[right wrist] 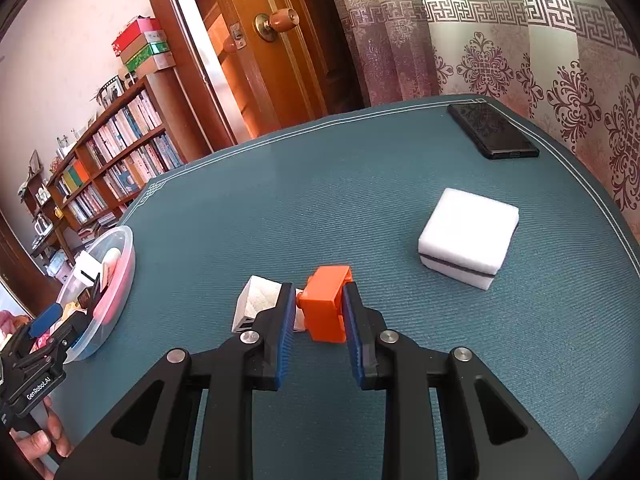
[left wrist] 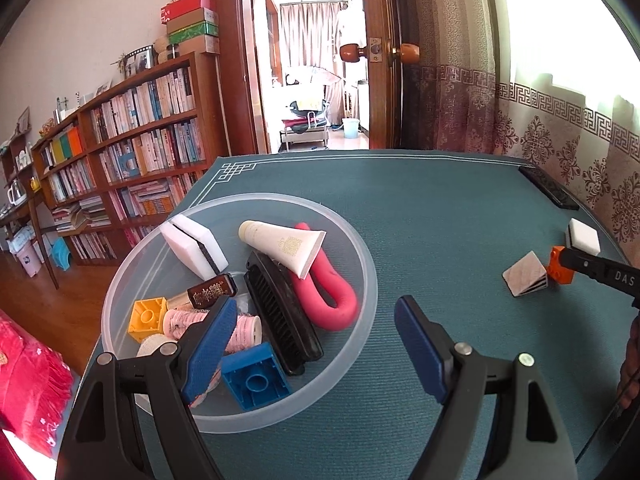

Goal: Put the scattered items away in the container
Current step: 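Grasp the orange block with the right tool while the left tool grasps the folded white card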

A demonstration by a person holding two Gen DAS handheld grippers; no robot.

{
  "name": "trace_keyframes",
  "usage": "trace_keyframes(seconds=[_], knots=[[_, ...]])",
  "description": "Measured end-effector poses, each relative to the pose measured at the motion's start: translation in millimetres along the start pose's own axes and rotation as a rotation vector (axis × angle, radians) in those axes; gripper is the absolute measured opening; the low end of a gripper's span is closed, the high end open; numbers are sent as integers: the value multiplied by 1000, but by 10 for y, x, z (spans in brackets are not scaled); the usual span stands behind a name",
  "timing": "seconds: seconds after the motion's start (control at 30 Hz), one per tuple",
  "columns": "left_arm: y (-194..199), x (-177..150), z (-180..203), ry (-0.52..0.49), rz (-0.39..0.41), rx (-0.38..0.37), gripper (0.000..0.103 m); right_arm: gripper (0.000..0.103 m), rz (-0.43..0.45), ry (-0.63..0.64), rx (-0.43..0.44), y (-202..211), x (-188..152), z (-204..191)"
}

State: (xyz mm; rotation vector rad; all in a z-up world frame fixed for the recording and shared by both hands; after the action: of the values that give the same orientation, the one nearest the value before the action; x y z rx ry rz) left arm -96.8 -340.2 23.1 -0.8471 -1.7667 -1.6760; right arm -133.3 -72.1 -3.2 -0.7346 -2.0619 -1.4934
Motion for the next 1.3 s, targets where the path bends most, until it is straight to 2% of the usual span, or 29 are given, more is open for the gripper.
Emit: trace_keyframes(seconds=[0.2, 0.37, 0.47, 0.53, 0.67, 0.77, 0.87, 1.03, 1.13, 1.3], knots=[[27, 52, 245, -63, 3, -18, 84, 26, -2, -11, 24, 117, -101, 90], [23, 98, 495, -135, 16, -15, 84, 26, -17, -38, 74, 151, -165, 134], [6, 133, 652, -168, 19, -39, 84, 26, -26, -36, 102, 153, -196, 99], [-29, 160, 764, -193, 12, -83, 84, 26, -22, -34, 110, 168, -198, 86], [-177, 186, 1024, -256, -44, -226, 84, 26, -8, -73, 113, 206, -168, 184], [-271, 155, 1285, -363, -63, -270, 84, 26, -4, -101, 112, 215, -152, 270], [-326, 93, 1536, -493, -51, -266, 84, 26, -11, -116, 121, 194, -147, 307], [-418, 25, 1822, -635, -55, -252, 84, 26, -11, -124, 131, 194, -135, 328], [-425, 69, 1898, -667, -35, -247, 84, 26, -12, -131, 137, 193, -137, 334], [-524, 140, 1932, -658, -51, -263, 84, 26, -14, -135, 142, 187, -136, 345]])
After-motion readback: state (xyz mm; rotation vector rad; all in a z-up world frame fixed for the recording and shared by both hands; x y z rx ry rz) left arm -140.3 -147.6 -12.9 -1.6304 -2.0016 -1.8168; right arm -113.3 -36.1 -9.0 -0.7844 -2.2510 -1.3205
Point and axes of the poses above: each gripper's, at about its wrist camera, not at the fingertips, and y roughly against the way its jaws point, z to its right, x to its top, the point moved 5 cm from there along -y, roughly the way its jaws point, and after that the axes turned 6 degrees about -z, right-handed, at the moved point
